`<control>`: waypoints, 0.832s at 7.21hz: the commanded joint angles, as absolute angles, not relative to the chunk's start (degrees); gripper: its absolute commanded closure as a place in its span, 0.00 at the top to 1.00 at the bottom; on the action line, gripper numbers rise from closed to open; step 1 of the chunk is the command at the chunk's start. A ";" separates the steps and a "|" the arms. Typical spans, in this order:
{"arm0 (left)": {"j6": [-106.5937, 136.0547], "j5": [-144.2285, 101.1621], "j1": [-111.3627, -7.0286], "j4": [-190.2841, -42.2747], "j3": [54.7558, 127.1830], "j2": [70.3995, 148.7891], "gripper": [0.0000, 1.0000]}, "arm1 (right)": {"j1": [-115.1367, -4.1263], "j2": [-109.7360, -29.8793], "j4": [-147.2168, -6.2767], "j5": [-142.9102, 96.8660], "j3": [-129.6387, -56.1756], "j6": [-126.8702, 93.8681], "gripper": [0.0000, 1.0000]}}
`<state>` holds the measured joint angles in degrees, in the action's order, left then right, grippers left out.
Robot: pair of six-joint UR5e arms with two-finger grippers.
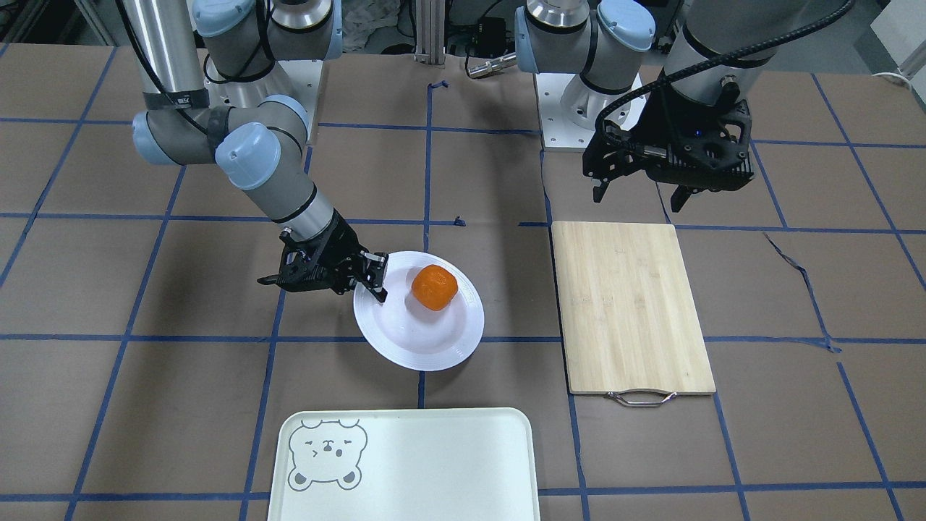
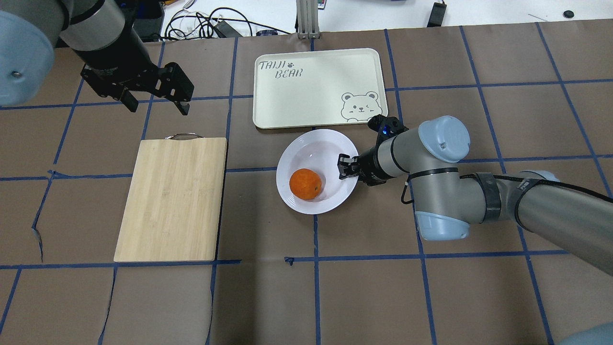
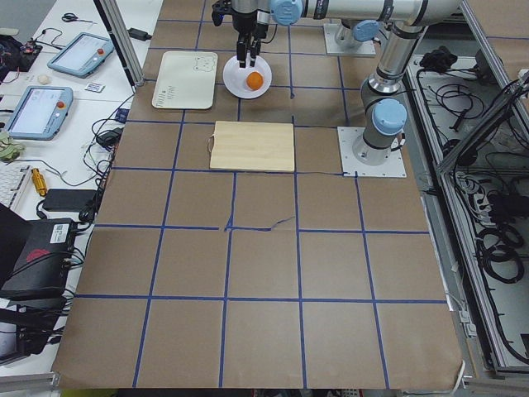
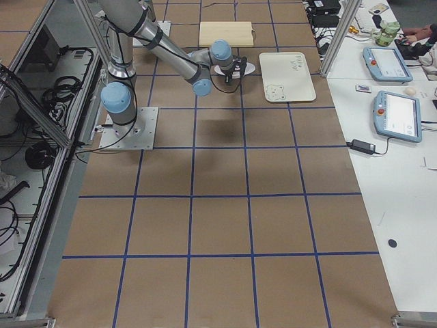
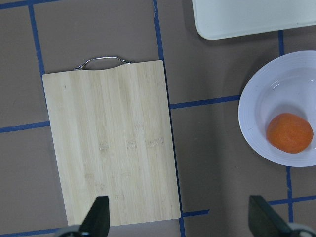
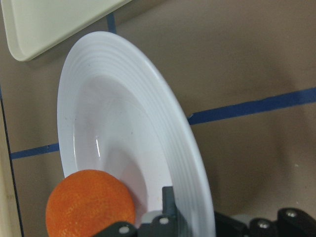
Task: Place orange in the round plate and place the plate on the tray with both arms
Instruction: 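Lift the plate with the right gripper and carry it onto the cream tray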
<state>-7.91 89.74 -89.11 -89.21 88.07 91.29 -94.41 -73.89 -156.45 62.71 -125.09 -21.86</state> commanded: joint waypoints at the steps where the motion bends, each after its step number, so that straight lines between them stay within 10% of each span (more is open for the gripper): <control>1: -7.91 89.74 -89.12 -89.21 88.07 91.32 1.00 | -93.78 -74.18 -154.08 59.43 -123.84 -25.03 0.12; 6: -7.91 89.74 -89.12 -89.21 88.07 91.23 1.00 | -90.45 -73.74 -142.50 53.92 -112.53 -25.05 0.12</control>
<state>-7.91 89.74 -89.12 -89.21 88.07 91.30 -91.82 -74.09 -145.42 57.28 -115.96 -25.11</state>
